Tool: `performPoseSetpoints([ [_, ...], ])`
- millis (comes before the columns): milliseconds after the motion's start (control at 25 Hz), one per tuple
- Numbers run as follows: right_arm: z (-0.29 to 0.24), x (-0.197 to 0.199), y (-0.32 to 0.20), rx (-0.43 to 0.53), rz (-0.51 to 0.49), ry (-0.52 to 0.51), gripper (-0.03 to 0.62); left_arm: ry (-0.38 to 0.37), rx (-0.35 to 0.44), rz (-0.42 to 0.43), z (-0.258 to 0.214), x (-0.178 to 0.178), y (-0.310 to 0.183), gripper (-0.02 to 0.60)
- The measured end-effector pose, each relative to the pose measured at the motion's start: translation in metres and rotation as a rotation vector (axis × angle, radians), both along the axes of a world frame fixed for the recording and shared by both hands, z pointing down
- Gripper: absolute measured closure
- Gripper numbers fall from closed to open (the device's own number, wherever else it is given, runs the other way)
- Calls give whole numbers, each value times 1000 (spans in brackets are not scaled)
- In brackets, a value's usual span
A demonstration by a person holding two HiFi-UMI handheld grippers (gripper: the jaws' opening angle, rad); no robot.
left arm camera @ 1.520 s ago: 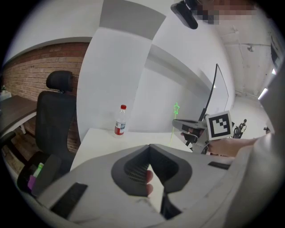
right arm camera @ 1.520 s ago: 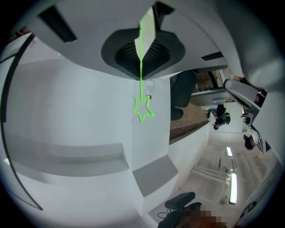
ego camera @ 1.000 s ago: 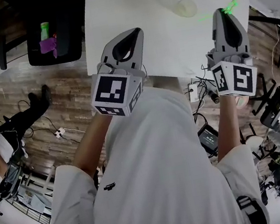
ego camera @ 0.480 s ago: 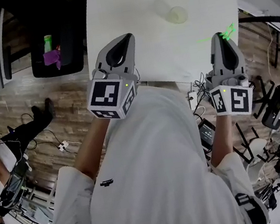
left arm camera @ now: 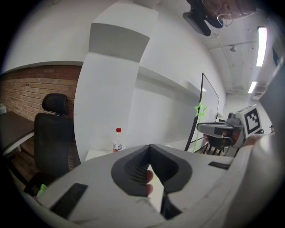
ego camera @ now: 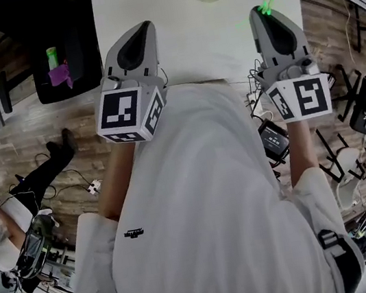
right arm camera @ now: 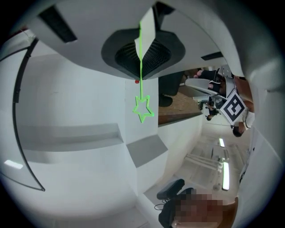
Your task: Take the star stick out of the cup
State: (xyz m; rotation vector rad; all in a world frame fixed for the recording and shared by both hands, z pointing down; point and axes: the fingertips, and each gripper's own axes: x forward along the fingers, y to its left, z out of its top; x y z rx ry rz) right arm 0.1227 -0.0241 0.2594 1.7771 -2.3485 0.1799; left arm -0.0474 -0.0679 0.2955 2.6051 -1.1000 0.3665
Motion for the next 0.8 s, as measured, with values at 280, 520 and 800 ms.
performPoseSetpoints([
  [280, 0, 5, 5, 1, 1, -15, 579, 5, 0, -1, -4, 9, 7, 578],
  [520, 3, 5, 3, -5, 15, -30, 579, 7, -3, -15, -5, 4, 4, 578],
  [800, 4, -1, 3, -9, 20, -33, 579, 13, -13, -14, -1, -1, 7, 578],
])
